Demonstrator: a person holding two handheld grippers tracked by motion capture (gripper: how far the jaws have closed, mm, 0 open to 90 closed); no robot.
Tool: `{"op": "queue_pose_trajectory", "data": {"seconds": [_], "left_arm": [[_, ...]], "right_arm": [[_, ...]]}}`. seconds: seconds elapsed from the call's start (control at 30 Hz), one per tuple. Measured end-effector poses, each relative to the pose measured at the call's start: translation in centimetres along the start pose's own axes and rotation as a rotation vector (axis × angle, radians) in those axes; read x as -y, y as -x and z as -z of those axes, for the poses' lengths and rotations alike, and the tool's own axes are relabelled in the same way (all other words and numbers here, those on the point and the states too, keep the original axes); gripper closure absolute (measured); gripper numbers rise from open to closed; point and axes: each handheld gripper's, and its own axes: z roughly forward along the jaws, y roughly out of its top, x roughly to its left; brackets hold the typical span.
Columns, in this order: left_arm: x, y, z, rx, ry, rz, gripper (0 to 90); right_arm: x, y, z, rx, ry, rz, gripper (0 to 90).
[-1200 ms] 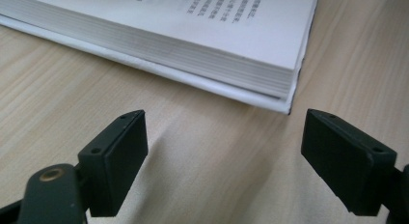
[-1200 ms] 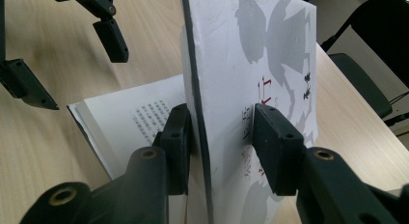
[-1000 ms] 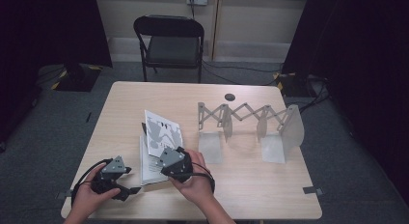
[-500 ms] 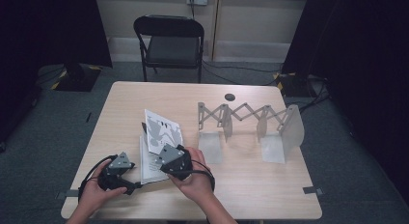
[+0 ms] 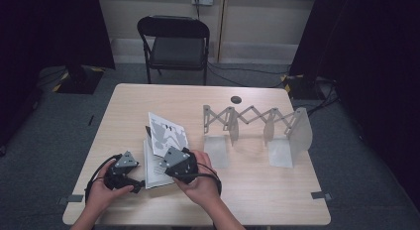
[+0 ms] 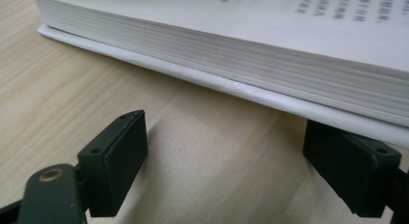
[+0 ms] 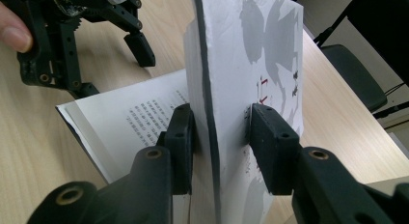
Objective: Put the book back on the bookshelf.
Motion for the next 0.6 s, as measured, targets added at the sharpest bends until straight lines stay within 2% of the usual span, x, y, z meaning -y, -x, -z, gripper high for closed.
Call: {"op": "queue_pose_trajectory", "data": {"seconds": [0.07,0.2,0.4,0.53,0.6], "left_arm": [[-0.1,0.0,-0.1,-0.004,-0.003,0.004,15.7],[-0.3,0.1,-0.1,-0.023,-0.002,-0.018,16.0],[-0.7,0.2,-0.2,-0.033,0.013,-0.012,15.8],[-1.0,0.5,-0.2,-0.034,0.028,-0.022,15.8],[-1.2,0.6,0.1,-0.053,0.032,-0.044,15.8]], "right_arm": [[0.0,0.0,0.0,0.001,0.001,0.000,62.6],[-0.1,0.2,0.2,-0.004,-0.006,0.003,62.9],[-0.5,0.3,0.5,-0.004,-0.013,0.011,63.7],[-0.7,0.5,0.9,-0.001,-0.018,0.011,64.3],[-0.7,0.6,1.1,0.000,-0.019,0.009,64.4]]}}
